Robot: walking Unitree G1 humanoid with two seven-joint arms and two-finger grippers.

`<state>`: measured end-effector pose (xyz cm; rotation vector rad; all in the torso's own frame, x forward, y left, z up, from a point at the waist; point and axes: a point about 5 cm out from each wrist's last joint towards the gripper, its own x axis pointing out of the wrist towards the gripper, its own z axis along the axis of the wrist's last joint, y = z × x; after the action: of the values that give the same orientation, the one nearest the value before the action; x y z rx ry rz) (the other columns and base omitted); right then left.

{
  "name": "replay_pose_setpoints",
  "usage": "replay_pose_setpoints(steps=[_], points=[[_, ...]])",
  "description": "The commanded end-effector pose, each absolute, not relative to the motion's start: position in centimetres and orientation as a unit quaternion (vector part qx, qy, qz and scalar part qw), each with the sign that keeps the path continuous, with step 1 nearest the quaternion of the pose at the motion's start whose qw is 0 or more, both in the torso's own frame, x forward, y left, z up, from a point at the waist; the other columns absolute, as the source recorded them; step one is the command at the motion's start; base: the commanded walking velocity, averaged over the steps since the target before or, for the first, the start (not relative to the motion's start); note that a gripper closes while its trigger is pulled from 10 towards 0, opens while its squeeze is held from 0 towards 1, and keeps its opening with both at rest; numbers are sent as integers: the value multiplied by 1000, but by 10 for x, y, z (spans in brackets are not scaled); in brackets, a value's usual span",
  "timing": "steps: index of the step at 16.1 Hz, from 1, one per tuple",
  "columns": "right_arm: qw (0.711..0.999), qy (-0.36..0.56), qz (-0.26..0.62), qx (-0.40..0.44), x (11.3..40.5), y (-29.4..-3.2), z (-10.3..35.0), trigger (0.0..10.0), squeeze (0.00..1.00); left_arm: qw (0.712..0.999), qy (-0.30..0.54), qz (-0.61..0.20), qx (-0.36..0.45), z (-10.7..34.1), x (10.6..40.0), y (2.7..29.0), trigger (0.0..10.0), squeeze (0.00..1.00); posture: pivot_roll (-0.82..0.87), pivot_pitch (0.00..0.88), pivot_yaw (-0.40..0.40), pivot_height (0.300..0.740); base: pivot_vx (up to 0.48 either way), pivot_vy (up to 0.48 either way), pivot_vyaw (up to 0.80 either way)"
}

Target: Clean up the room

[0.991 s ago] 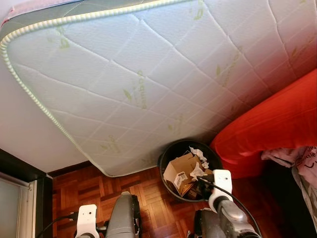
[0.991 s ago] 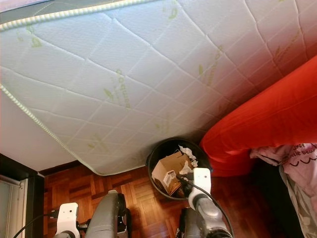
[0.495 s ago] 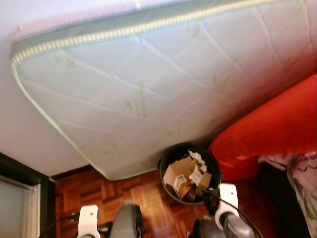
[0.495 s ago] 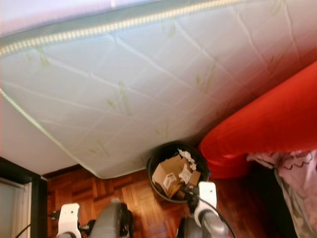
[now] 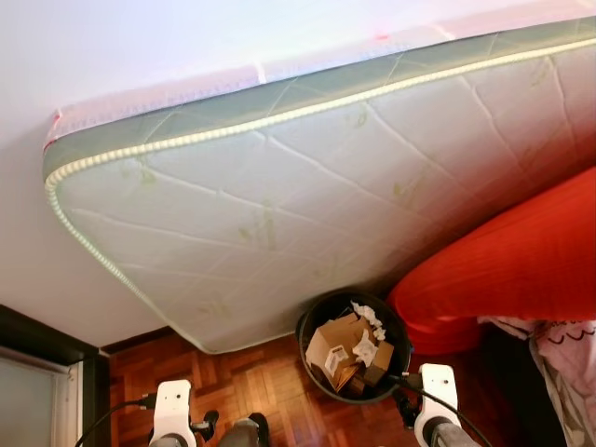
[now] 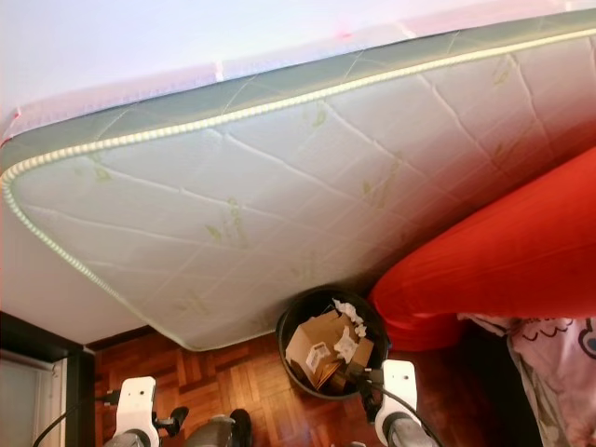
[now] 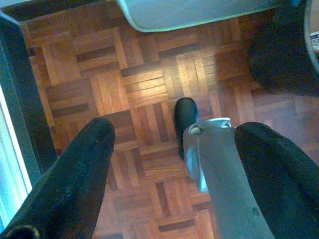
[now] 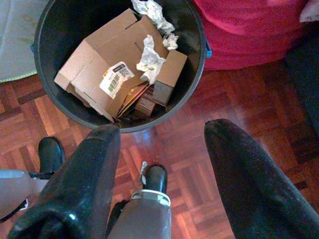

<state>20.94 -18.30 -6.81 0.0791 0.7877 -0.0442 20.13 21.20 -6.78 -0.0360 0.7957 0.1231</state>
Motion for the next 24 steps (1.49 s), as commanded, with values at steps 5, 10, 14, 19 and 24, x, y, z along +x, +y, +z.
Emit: replay_pose_setpoints(steps=[5, 10, 14, 19, 24], points=[[900, 433, -32, 38, 180, -186, -84, 10000, 0, 909, 411, 64, -18, -75, 188, 213, 10000, 0, 10, 178, 0, 740, 0, 0, 0], [896, 440, -41, 42, 174, -189, -86, 10000, 0, 909, 412, 63, -17, -75, 189, 214, 10000, 0, 7, 184, 5, 740, 0, 0, 0], [896, 440, -39, 43, 176, -187, -86, 10000, 0, 910, 410, 63, -17, -74, 190, 215, 10000, 0, 10, 189, 5, 740, 0, 0, 0], [893, 447, -42, 43, 173, -189, -88, 10000, 0, 909, 412, 61, -15, -74, 190, 214, 10000, 0, 6, 198, 3, 740, 0, 0, 0], [894, 445, -36, 44, 175, -187, -87, 10000, 0, 909, 414, 51, 0, -74, 190, 214, 10000, 0, 5, 204, 1, 740, 0, -192, -610]])
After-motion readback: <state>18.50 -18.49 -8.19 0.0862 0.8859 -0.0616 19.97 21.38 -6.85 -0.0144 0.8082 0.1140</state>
